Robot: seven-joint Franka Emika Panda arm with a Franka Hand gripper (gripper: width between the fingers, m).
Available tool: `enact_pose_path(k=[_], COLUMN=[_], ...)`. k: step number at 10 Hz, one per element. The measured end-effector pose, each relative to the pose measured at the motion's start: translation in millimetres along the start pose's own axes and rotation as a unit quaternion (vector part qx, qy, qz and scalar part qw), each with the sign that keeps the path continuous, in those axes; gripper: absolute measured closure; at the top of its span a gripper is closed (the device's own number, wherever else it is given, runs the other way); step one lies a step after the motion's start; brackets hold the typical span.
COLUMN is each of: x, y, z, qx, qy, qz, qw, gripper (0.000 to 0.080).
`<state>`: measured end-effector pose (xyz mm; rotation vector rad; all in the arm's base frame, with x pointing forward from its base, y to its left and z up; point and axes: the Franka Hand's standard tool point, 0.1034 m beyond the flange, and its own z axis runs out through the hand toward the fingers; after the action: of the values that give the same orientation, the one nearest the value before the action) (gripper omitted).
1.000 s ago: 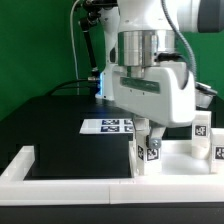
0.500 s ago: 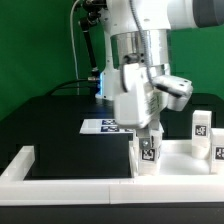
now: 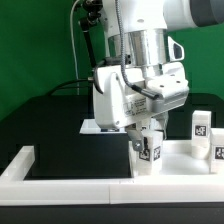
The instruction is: Assemble square table
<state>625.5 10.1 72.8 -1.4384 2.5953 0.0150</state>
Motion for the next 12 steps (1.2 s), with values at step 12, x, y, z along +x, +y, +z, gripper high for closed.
enact_pose_path(k=[12], x=[0.7], y=[-3.0], z=[-1.3], qx=[-0.016], qy=[0.044], qz=[-0.535], qw=[0.844], gripper=[0.0372])
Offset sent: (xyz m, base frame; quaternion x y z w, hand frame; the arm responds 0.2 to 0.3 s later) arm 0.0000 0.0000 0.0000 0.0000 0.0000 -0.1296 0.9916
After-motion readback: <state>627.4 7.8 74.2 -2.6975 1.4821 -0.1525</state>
